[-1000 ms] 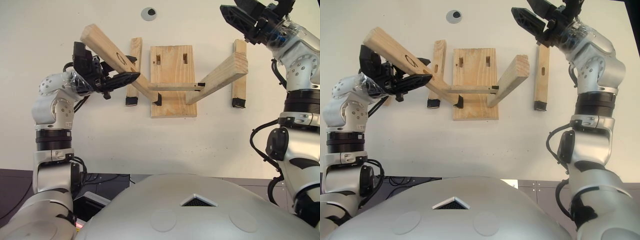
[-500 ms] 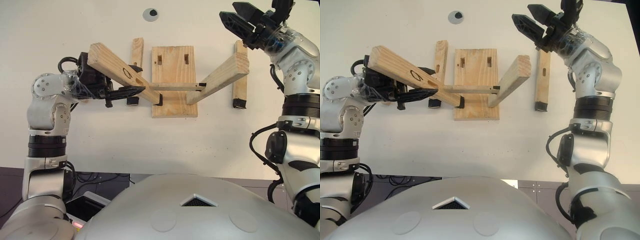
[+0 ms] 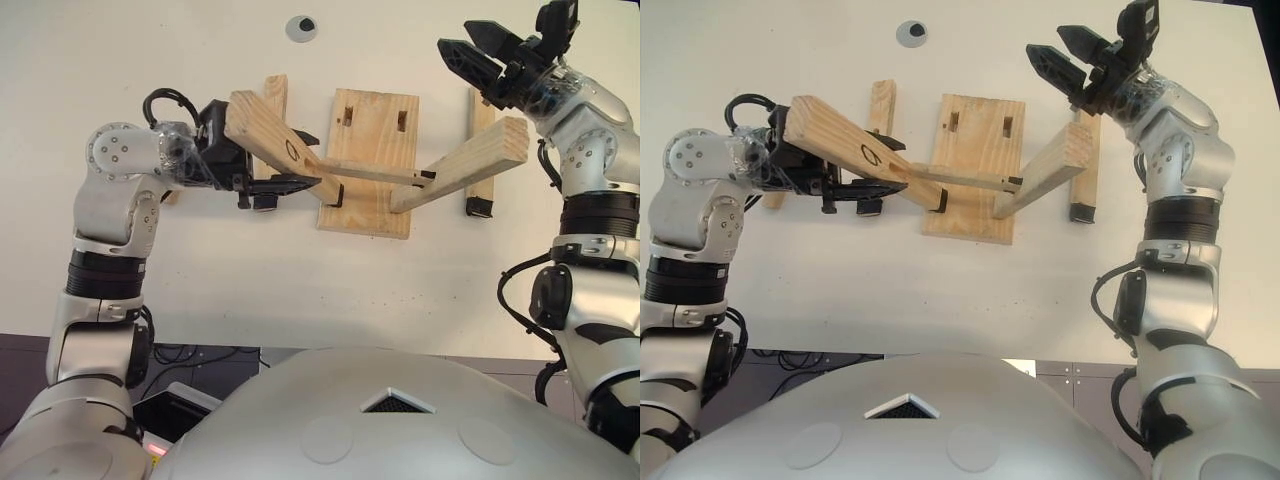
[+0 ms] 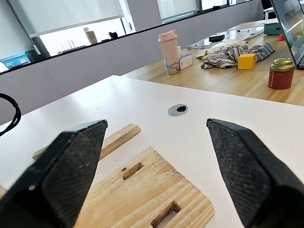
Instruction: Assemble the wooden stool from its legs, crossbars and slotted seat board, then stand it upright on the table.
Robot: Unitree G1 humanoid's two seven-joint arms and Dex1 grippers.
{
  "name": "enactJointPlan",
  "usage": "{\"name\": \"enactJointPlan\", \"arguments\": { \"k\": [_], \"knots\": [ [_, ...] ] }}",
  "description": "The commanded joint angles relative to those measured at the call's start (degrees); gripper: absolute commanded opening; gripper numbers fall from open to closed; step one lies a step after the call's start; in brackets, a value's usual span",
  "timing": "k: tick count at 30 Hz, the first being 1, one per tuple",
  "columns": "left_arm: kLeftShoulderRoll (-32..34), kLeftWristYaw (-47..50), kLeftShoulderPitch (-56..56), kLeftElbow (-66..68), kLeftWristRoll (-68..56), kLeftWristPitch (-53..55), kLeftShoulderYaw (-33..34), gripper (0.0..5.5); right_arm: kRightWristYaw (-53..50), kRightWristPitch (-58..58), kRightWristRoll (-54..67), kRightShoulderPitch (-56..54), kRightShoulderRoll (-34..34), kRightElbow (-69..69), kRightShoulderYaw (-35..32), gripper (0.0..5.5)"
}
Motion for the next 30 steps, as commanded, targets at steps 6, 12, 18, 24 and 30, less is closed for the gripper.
{"name": "enactJointPlan", "arguments": {
  "k": [6, 12, 18, 24, 30],
  "knots": [
    [2.6, 4.2, -2.7, -2.3, 0.4, 14.1, -0.6, 2.06, -0.9, -1.6, -0.9, 1.3, 0.9, 0.7, 0.1, 3.85],
    [3.2, 3.2, -2.5, -5.3, 1.6, 15.2, -2.5, 2.06, -1.2, -2.2, -1.2, 1.9, 0.8, 1.0, 0.5, 3.85],
    [4.9, 4.6, -6.1, -5.7, 5.6, 16.8, -5.2, 2.06, -1.5, -2.5, -1.4, 3.0, 0.7, 0.5, 0.7, 3.85],
    [9.7, 2.6, -7.2, -4.3, 13.0, 18.1, -13.7, 2.03, -1.8, -2.9, -1.5, 3.4, 0.8, 0.4, 0.8, 3.85],
    [8.7, 4.0, -0.7, 8.5, 17.7, 16.9, -22.4, 2.01, -1.5, -2.9, -1.7, 3.5, 1.1, 0.7, 1.5, 3.85]
  ]
}}
